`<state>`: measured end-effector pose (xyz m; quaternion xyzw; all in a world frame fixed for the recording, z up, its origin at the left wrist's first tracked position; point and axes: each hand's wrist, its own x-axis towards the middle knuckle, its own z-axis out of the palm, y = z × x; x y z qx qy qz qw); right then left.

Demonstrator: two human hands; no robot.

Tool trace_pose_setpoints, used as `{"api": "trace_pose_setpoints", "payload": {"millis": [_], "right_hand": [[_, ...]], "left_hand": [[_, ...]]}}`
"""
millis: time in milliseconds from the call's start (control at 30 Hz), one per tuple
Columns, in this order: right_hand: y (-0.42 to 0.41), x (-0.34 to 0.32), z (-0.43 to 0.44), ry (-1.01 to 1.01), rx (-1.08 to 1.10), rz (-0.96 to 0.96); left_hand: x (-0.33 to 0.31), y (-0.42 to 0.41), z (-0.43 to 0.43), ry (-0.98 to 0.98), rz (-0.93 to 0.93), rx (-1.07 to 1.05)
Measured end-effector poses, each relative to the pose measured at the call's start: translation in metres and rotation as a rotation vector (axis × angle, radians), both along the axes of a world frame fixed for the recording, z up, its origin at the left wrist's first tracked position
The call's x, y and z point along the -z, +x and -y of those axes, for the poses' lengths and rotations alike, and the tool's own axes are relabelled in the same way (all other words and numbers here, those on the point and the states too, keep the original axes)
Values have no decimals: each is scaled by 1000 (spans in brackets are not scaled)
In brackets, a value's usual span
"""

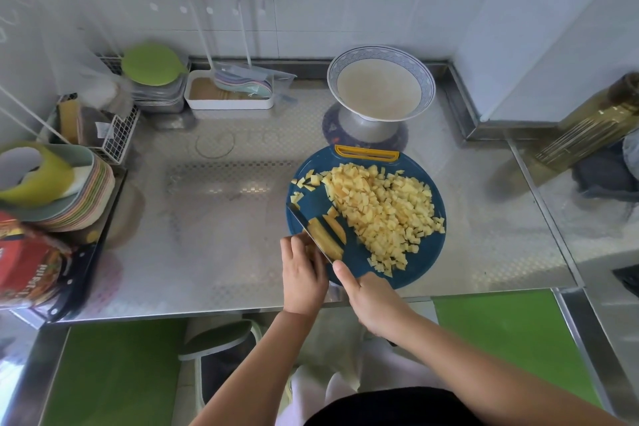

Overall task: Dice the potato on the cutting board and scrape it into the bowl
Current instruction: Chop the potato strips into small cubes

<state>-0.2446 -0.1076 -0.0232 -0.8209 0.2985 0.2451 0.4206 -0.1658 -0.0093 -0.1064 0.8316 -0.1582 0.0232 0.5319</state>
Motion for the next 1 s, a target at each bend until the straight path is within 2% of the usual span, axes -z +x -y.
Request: {"api": "trace_pose_setpoints", "payload": {"millis": [633,833,900,1000], "right_hand": [[21,23,15,42,-3,-30],[22,30,17,34,-3,-26],[26,23,21,123,76,-63],[30,11,37,428,248,-167]], "left_hand": [[3,0,0,26,31,8],[2,-1,0,44,-10,-9],[1,-2,0,42,-34,-12],[-3,-2,-1,65,-41,-19]]}}
